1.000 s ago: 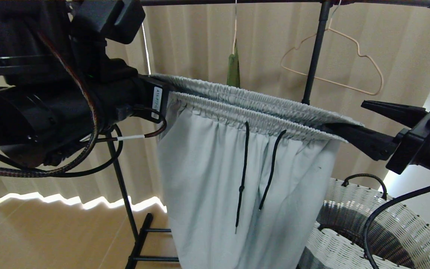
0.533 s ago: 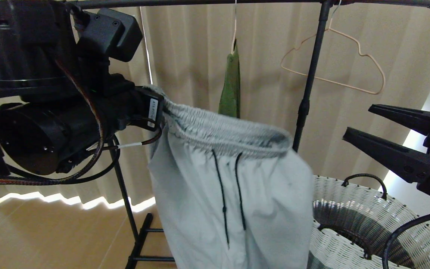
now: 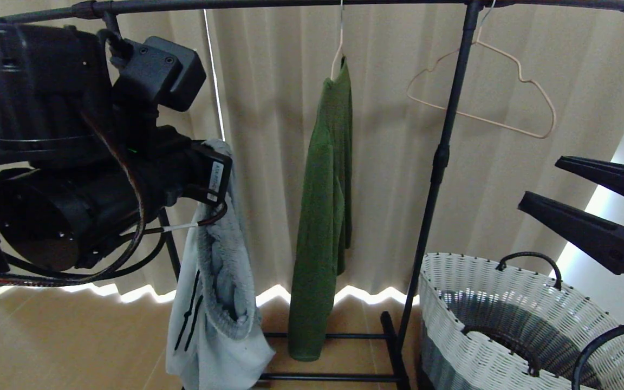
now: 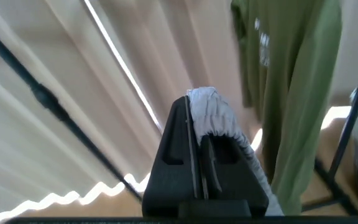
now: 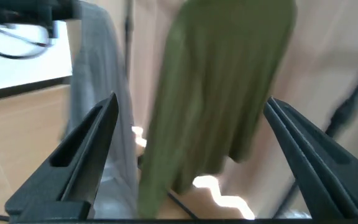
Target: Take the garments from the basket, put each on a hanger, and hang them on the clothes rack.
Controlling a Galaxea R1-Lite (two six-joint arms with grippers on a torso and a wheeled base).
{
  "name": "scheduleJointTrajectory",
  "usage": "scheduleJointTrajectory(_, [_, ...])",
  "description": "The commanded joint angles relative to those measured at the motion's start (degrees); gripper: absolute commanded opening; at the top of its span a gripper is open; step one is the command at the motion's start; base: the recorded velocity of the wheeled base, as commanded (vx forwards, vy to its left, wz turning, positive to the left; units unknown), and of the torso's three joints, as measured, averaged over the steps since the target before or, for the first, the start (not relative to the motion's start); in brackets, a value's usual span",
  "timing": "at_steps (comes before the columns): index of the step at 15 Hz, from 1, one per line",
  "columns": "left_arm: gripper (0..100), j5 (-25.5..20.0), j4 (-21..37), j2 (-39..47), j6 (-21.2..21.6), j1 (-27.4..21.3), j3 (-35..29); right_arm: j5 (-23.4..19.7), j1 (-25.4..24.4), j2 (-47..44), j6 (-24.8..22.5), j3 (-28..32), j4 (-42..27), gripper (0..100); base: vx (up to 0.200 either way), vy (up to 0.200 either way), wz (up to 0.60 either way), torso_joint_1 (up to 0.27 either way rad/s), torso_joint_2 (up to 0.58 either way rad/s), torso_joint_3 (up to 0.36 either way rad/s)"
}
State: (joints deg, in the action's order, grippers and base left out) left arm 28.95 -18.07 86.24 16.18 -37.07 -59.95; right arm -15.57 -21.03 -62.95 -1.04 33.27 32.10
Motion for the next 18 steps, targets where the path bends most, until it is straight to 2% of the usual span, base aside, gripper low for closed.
scheduleJointTrajectory(1, [0, 0.0, 0.3, -3.8, 1.8, 0.8, 4.0, 1.7, 9.1, -0.9, -4.2, 0.3, -3.8, 100, 0.0, 0.0, 0.0, 0.0, 0.0, 0.0])
scheduleJointTrajectory(2, [0, 0.0, 0.3, -4.0, 1.8, 0.8, 4.1, 1.8, 9.3, -0.9, -4.5, 0.3, -4.1, 100, 0.0, 0.0, 0.0, 0.0, 0.0, 0.0])
scheduleJointTrajectory(3, [0, 0.0, 3.0, -7.2, 3.0, 1.3, 7.3, 4.2, 13.7, -0.6, -7.1, 0.0, -8.0, 100, 0.0, 0.0, 0.0, 0.0, 0.0, 0.0])
scheduleJointTrajectory(4, [0, -0.2, 6.5, -9.5, 3.1, 1.3, 8.2, 6.3, 14.8, -0.5, -7.2, 0.0, -9.5, 100, 0.0, 0.0, 0.0, 0.0, 0.0, 0.0])
scheduleJointTrajectory(8, [0, -0.6, 21.1, -16.3, 3.4, 1.2, 7.0, 13.4, 14.9, -0.8, -7.4, -1.3, -9.4, 100, 0.0, 0.0, 0.0, 0.0, 0.0, 0.0])
scheduleJointTrajectory(11, [0, -0.7, 21.2, -16.9, 3.4, 1.1, 5.9, 13.5, 15.0, -0.9, -8.8, -1.2, -8.9, 100, 0.0, 0.0, 0.0, 0.0, 0.0, 0.0])
scheduleJointTrajectory(13, [0, -0.7, 19.4, -16.7, 3.6, 0.9, 4.8, 13.5, 15.0, -0.6, -10.7, -1.6, -8.8, 100, 0.0, 0.0, 0.0, 0.0, 0.0, 0.0])
scheduleJointTrajectory(18, [0, -0.7, 18.4, -17.0, 4.5, 0.9, 4.2, 13.5, 15.0, -0.7, -11.0, -2.1, -8.8, 100, 0.0, 0.0, 0.0, 0.0, 0.0, 0.0])
